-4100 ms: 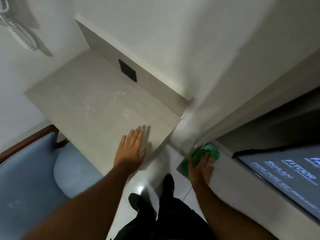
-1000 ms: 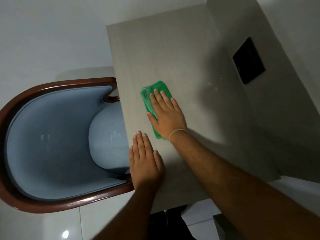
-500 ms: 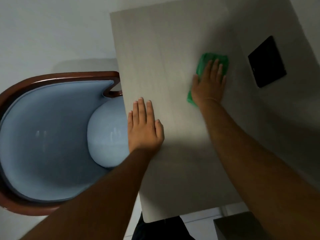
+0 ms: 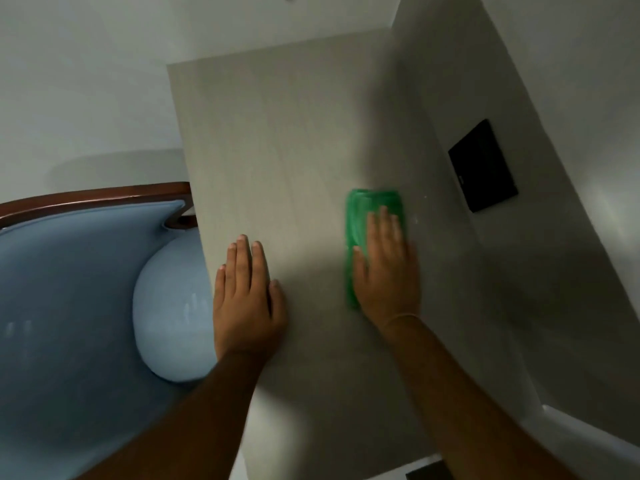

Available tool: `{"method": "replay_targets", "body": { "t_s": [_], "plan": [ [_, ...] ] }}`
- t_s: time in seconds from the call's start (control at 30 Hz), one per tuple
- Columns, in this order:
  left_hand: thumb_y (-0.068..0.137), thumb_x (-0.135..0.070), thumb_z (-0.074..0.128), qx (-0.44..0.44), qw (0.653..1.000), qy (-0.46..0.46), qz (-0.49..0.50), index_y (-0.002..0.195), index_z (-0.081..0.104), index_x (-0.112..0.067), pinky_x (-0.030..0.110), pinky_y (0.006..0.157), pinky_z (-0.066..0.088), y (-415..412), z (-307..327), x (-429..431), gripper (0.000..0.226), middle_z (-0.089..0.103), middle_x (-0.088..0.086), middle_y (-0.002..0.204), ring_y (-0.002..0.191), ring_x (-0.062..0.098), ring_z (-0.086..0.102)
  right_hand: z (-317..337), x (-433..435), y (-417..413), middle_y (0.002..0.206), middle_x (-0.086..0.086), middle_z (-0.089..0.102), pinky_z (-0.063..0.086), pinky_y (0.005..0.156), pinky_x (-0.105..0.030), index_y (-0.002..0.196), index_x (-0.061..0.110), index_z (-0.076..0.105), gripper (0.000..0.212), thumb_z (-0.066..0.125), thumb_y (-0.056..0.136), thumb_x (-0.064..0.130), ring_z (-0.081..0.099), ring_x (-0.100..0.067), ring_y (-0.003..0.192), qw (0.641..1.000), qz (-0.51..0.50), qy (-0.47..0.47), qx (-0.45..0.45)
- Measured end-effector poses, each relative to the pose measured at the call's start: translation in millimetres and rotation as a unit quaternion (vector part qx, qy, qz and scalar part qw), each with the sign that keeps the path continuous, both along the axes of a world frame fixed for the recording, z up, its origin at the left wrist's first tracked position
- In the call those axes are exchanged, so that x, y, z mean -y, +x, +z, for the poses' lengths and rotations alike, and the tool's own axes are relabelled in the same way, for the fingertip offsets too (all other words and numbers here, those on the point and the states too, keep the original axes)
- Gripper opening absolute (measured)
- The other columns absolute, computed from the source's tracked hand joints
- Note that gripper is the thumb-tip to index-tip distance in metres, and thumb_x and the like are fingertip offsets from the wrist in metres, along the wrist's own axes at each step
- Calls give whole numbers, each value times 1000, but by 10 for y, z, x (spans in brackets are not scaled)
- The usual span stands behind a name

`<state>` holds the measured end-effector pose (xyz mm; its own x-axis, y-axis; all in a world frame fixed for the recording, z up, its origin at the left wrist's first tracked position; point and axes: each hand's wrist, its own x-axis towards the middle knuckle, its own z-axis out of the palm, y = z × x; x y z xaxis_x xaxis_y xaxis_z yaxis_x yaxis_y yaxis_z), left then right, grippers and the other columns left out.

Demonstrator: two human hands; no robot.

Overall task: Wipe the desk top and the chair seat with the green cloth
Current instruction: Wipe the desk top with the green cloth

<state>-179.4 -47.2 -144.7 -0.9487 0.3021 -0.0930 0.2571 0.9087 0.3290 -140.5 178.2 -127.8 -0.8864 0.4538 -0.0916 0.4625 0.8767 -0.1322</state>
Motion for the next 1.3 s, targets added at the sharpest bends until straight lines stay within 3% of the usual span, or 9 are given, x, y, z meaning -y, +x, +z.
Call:
{"method": "replay_targets", "body": {
  "t_s": [0.13, 0.3, 0.47, 0.63, 0.83, 0.97, 1.07, 1.2, 1.3],
  "plan": [
    [109, -39, 32, 4, 1000, 5, 0, 172, 10, -16, 46, 137, 8, 6, -14, -11, 71, 2, 6, 182, 169, 21, -3, 6, -644, 13, 173, -12, 20, 29, 125, -51, 164, 10, 20, 67, 26, 105, 41, 21, -30, 159, 995, -101, 2, 28],
    [109, -40, 32, 0, 1000, 2, -11, 173, 7, -21, 47, 136, 7, 1, -68, 4, 71, -2, 6, 182, 169, 22, -6, -7, -813, -1062, 171, -18, 21, 24, 127, -51, 163, 5, 19, 70, 32, 104, 40, 22, -33, 159, 992, -127, -18, 3],
    [109, -41, 31, -2, 1000, -7, -10, 173, 9, -22, 45, 136, 5, 0, -90, -3, 70, 0, 6, 182, 169, 21, -4, 94, -245, -2200, 174, -12, 13, 19, 128, -52, 165, 13, 17, 78, 35, 101, 54, 14, -30, 161, 998, 25, -51, 5],
    [110, -37, 28, 5, 1000, 3, -7, 172, 14, -19, 39, 136, 0, -13, -102, 25, 67, 4, 6, 182, 169, 19, -2, 38, 590, -1644, 174, -4, 15, 21, 128, -50, 165, 21, 17, 69, 23, 104, 53, 15, -23, 162, 964, 264, -35, -2],
    [107, -31, 30, 8, 1000, 3, -13, 172, 12, -14, 39, 137, 0, -15, -112, 22, 69, 3, 7, 182, 169, 21, -1, -66, 765, 470, 175, -1, 8, 23, 125, -49, 166, 23, 12, 67, 24, 106, 52, 12, -22, 162, 983, 173, -47, 29],
    [108, -32, 32, 12, 1000, 9, -13, 172, 11, -15, 40, 137, 3, 18, -109, 52, 70, 3, 6, 182, 169, 22, 1, -1, 665, 1300, 172, 1, 24, 40, 113, -53, 164, 27, 23, 69, 34, 101, 54, 30, -20, 156, 985, 143, -57, 74],
    [108, -33, 33, 16, 1000, 22, -12, 173, 10, -17, 42, 136, 7, 19, -110, 54, 71, 3, 4, 183, 169, 22, 2, -5, 367, 909, 171, -4, 24, 39, 113, -56, 162, 20, 29, 71, 36, 99, 51, 33, -27, 155, 995, 48, -53, 72],
    [108, -35, 34, 28, 999, 25, -8, 173, 8, -19, 42, 135, 6, -17, -84, 54, 72, 1, 3, 183, 169, 21, 0, -5, -33, -308, 173, -12, 17, 28, 125, -56, 165, 13, 18, 71, 25, 104, 50, 19, -32, 159, 999, -13, -18, 40],
    [107, -39, 34, 35, 999, 20, -4, 173, 6, -22, 41, 135, 3, -17, -70, 53, 73, -3, 3, 183, 169, 22, -3, -27, -191, -1311, 173, -15, 16, 23, 126, -55, 164, 11, 18, 72, 33, 104, 48, 17, -33, 160, 999, -45, -18, 19]
  ]
}}
